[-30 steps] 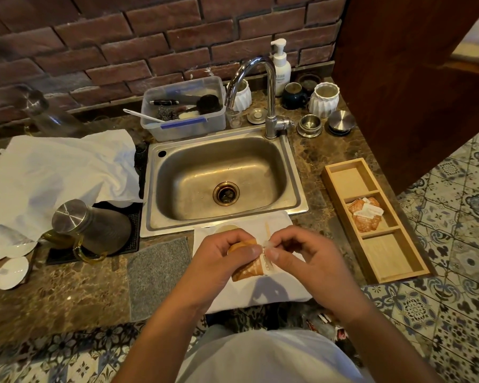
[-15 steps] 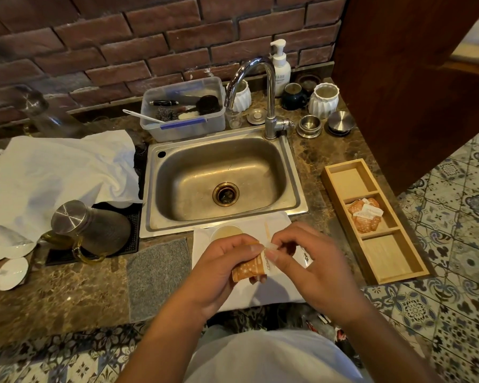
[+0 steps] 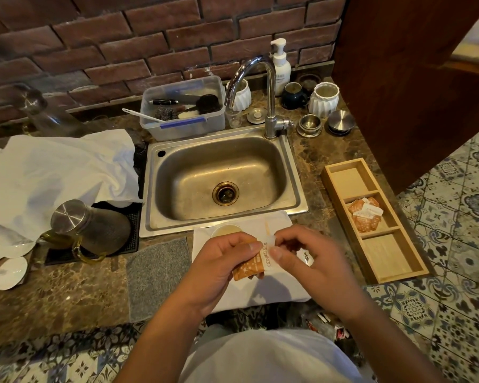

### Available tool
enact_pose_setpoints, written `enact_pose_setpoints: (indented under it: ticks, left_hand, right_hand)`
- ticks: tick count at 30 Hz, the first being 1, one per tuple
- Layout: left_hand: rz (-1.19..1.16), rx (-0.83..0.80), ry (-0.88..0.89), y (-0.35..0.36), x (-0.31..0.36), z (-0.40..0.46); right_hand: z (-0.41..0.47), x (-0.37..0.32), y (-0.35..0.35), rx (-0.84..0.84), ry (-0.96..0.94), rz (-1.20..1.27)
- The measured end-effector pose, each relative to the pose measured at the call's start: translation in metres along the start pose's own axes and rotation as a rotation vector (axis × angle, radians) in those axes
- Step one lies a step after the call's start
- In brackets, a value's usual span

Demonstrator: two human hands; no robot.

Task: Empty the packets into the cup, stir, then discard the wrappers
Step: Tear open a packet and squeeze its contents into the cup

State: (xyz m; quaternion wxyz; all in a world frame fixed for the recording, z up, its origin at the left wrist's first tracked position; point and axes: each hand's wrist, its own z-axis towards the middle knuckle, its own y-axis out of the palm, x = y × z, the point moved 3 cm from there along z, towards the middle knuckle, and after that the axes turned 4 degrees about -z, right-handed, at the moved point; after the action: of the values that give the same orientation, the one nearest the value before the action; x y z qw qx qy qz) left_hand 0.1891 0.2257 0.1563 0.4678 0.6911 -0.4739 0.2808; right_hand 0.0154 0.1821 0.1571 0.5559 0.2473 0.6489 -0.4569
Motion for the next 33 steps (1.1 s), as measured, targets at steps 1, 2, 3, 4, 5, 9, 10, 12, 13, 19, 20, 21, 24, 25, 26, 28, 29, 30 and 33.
enact_pose_setpoints:
  ticks: [1,2,3,4,5,9,10,12,13,19,20,21,24,25,26,28,29,30,33]
  left_hand:
    - [0.017,0.006,-0.001,-0.001,0.000,0.000]
    - [0.036,0.017,0.001,-0.001,0.000,0.000]
    - [0.057,0.028,0.007,-0.002,0.000,0.000]
    - [0.079,0.032,0.015,-0.003,0.000,0.000]
    - [0.102,0.028,0.024,-0.003,-0.001,-0.001]
    - [0.195,0.010,0.045,-0.003,-0.001,-0.003]
    - [0.210,0.010,0.049,-0.004,-0.001,-0.003]
    - [0.196,0.000,0.052,-0.003,-0.001,-0.003]
    - [0.166,-0.009,0.049,-0.003,-0.001,-0.003]
    - [-0.101,-0.018,0.008,0.009,-0.003,-0.002]
    - [-0.135,-0.014,-0.008,0.011,-0.003,-0.001]
    - [-0.160,-0.016,-0.023,0.013,-0.004,-0.001]
    - [-0.210,-0.053,-0.060,0.019,-0.003,-0.002]
    - [-0.214,-0.063,-0.063,0.020,-0.003,-0.002]
    - [-0.204,-0.062,-0.060,0.020,-0.003,-0.002]
    - [-0.126,-0.029,-0.036,0.017,-0.001,-0.001]
    - [-0.074,-0.018,-0.020,0.015,-0.001,-0.002]
    - [-0.026,-0.022,-0.011,0.013,0.000,-0.002]
    - [0.062,-0.076,-0.025,0.010,0.000,-0.006]
  right_hand:
    - [0.001,0.001,0.001,-0.038,0.014,0.025]
    - [0.001,0.002,0.002,-0.066,0.027,0.048]
    - [0.001,0.002,0.003,-0.080,0.036,0.067]
    - [0.001,0.002,0.003,-0.083,0.043,0.080]
    - [0.001,0.003,0.004,-0.079,0.044,0.088]
    - [0.002,0.003,0.004,-0.054,0.034,0.106]
    - [0.001,0.002,0.005,-0.046,0.030,0.102]
    - [-0.001,0.001,0.005,-0.018,0.005,0.078]
    - [-0.002,0.000,0.005,0.016,-0.017,0.049]
    - [-0.007,-0.007,0.012,0.257,-0.225,-0.193]
    - [-0.007,-0.007,0.012,0.288,-0.267,-0.240]
    - [-0.009,-0.007,0.013,0.318,-0.310,-0.281]
    - [-0.012,-0.007,0.013,0.360,-0.370,-0.301]
    - [-0.012,-0.008,0.012,0.339,-0.331,-0.265]
    - [-0.011,-0.009,0.011,0.295,-0.252,-0.203]
    - [-0.008,-0.009,0.009,0.145,-0.046,-0.010]
    - [-0.008,-0.009,0.007,0.070,0.031,0.078]
    - [-0.007,-0.009,0.003,0.007,0.072,0.130]
    - [-0.006,-0.009,-0.006,-0.144,0.085,0.166]
